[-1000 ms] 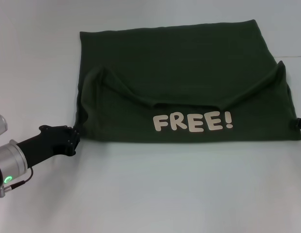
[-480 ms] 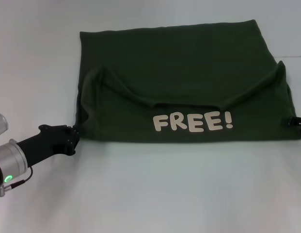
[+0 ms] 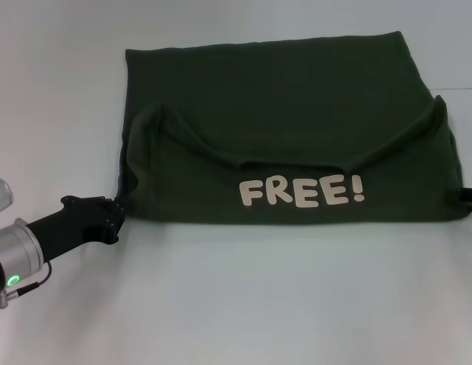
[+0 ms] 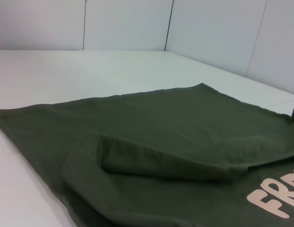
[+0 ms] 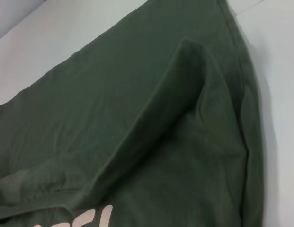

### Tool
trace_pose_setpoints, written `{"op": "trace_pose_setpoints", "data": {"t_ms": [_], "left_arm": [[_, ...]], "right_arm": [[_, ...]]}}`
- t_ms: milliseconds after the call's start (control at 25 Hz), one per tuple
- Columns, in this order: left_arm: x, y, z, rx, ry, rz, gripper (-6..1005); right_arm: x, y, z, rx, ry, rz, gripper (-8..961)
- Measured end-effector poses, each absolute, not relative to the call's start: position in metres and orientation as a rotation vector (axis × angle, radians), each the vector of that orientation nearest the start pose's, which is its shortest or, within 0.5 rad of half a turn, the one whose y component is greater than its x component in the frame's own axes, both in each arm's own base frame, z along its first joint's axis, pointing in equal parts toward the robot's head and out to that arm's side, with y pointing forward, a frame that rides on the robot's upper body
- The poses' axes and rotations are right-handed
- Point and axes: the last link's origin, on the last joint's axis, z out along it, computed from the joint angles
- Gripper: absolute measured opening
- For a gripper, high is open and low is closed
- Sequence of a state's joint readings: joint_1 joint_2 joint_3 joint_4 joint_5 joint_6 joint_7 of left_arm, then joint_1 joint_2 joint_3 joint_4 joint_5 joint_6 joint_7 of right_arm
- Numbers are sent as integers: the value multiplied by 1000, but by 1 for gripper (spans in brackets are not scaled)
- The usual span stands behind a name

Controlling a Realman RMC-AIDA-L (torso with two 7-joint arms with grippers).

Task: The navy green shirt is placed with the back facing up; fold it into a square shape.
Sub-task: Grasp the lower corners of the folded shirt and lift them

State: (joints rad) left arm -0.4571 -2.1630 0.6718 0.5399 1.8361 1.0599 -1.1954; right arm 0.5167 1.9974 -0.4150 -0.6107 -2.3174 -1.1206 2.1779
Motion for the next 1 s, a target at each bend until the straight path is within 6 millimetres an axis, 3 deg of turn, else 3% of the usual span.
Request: {"op": "trace_pose_setpoints", "data": {"t_ms": [360,480,720,1000], "left_arm": [[-316,342,-33,-2275,-790,-524,1],[-316,341,-34,-2276,-791,-526,0],[-314,340,-35,-2284,-823,-542,0],[-306,331,-27,-2319,-870,-651,0]], "right_arm": [[376,347,56,-1814,1687,489,352],[377,346,57,-1815,1685,489,116],[382,340,58,-1807,1679,491,29],[389,324,64,-1823,1662,542,29]]}}
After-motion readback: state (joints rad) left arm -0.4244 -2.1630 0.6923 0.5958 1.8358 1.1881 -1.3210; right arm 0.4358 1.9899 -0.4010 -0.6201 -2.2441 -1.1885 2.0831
